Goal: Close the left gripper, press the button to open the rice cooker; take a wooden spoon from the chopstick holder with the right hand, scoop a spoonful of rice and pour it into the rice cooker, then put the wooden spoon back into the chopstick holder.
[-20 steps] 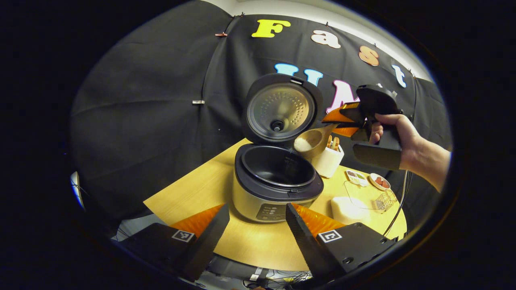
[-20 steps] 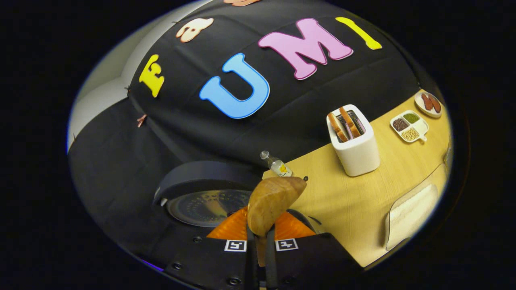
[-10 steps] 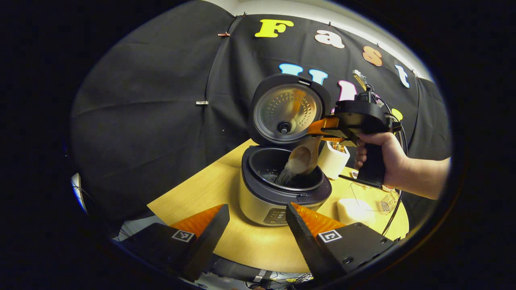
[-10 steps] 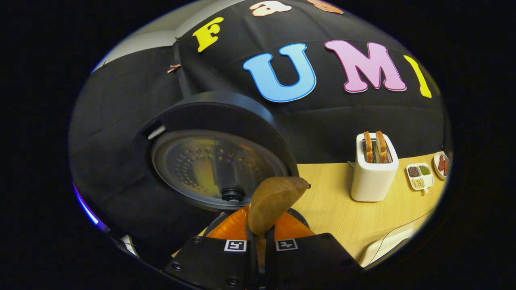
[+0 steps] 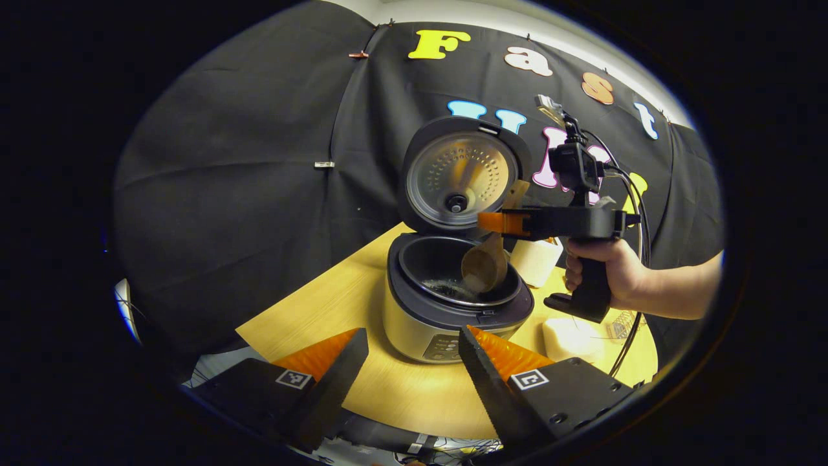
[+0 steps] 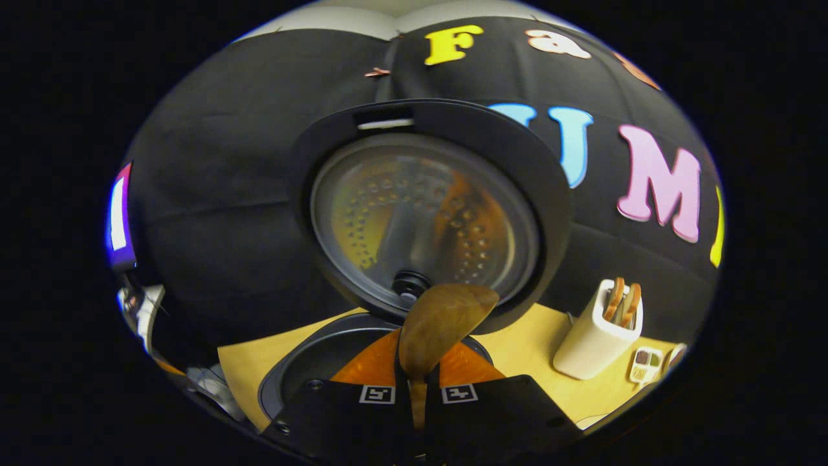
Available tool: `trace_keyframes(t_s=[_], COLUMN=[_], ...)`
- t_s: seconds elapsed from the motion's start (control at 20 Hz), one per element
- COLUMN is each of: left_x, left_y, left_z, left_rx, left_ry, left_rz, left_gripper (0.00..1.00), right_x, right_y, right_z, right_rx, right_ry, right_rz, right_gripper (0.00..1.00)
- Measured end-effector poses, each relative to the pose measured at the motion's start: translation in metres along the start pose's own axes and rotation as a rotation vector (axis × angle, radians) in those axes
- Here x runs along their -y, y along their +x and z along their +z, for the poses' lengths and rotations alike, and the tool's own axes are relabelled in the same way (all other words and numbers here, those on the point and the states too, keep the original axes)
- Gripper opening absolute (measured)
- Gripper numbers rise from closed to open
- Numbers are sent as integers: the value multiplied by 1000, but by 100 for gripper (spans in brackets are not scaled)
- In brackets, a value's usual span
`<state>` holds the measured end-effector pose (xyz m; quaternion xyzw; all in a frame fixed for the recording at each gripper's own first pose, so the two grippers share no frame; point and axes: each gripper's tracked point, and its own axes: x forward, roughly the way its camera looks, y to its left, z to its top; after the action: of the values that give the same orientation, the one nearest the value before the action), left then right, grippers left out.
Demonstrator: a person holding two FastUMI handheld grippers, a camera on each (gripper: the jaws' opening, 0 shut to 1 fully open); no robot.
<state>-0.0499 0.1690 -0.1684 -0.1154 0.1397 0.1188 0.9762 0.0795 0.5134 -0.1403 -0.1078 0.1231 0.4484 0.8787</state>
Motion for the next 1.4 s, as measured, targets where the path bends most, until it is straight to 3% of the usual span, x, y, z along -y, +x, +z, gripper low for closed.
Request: trace_keyframes(t_s=[0.2, 0.4, 0.45, 0.6, 0.75, 0.95, 1.1, 1.4], left_x=[2, 4, 5, 10, 17, 33, 50, 94], left_y=[-3, -6, -6, -8, -11, -13, -16, -16], left_z=[1, 1, 1, 4, 5, 8, 15, 28], left_rx=[4, 9, 11, 19, 26, 35, 52, 81], left_ry=[0, 4, 6, 16, 33, 50, 71, 120], left_rz=[-1, -1, -1, -7, -24, -56, -83, -150], left_gripper=[93, 96, 93, 96, 93, 96, 96, 96], right_x=[-18, -23, -22, -4, 26, 66, 103, 206], right_y=[-2, -8, -9, -10, -24, -53, -87, -177], right_z=[-9, -10, -10, -5, 16, 35, 45, 41], right_rx=[2, 5, 0, -6, 29, 70, 114, 194], right_ry=[-107, -144, -119, 27, 203, 402, 518, 627], right_rz=[59, 77, 75, 50, -16, -98, -162, -349], right_gripper=[11, 11, 11, 11, 11, 11, 11, 11])
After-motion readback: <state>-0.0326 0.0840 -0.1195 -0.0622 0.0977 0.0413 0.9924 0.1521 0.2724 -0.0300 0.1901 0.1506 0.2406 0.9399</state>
